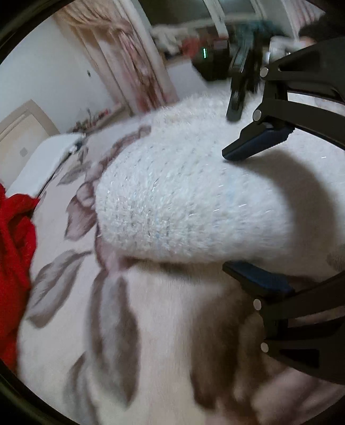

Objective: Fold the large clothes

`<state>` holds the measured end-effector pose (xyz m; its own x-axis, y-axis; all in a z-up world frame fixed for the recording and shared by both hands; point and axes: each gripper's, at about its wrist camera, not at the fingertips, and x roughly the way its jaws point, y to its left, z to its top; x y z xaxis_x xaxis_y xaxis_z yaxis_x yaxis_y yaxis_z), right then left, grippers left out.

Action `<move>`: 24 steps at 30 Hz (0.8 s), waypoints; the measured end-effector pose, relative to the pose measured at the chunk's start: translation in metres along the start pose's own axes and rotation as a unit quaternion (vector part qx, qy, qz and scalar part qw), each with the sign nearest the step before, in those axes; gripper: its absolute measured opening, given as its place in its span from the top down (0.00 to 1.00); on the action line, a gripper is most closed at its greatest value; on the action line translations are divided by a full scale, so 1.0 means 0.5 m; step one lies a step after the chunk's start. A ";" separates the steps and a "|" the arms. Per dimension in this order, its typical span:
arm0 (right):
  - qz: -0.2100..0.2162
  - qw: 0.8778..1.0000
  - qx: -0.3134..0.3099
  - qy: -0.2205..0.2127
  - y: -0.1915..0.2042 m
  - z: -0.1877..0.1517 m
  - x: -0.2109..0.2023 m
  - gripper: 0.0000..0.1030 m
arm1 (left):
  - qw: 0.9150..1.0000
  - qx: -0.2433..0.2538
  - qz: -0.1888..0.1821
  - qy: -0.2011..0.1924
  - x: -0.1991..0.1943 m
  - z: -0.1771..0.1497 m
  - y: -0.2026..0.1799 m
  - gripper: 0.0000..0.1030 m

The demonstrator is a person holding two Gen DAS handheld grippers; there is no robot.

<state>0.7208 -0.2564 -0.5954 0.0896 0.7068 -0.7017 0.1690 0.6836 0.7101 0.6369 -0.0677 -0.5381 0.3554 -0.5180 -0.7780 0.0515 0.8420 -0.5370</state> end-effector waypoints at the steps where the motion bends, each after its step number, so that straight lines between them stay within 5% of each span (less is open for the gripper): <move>1: -0.037 0.999 -0.015 -0.009 0.021 -0.017 -0.014 0.27 | 1.000 0.014 0.025 -0.008 -0.018 -0.014 -0.018 0.26; 5: -0.176 0.980 -0.070 -0.053 0.107 -0.094 -0.076 0.22 | 0.989 0.064 0.127 -0.027 -0.070 -0.071 -0.080 0.12; 8: -0.292 0.946 -0.105 -0.091 0.136 -0.126 -0.170 0.15 | 0.979 0.093 0.174 -0.048 -0.114 -0.112 -0.130 0.00; 11: -0.368 0.913 -0.126 -0.121 0.169 -0.230 -0.216 0.13 | 0.973 0.105 0.195 -0.064 -0.159 -0.140 -0.169 0.00; 17: -0.434 0.870 -0.151 -0.178 0.283 -0.376 -0.308 0.10 | 0.965 0.112 0.215 -0.096 -0.293 -0.183 -0.270 0.00; 24: -0.435 0.858 -0.159 -0.222 0.408 -0.525 -0.476 0.10 | 0.955 0.126 0.236 -0.131 -0.479 -0.254 -0.398 0.00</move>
<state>0.4764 -0.2373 -0.2682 0.4415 -0.1877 -0.8774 0.0919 0.9822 -0.1639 0.4231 -0.1304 -0.2862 0.6145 -0.0451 -0.7876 0.0399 0.9989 -0.0261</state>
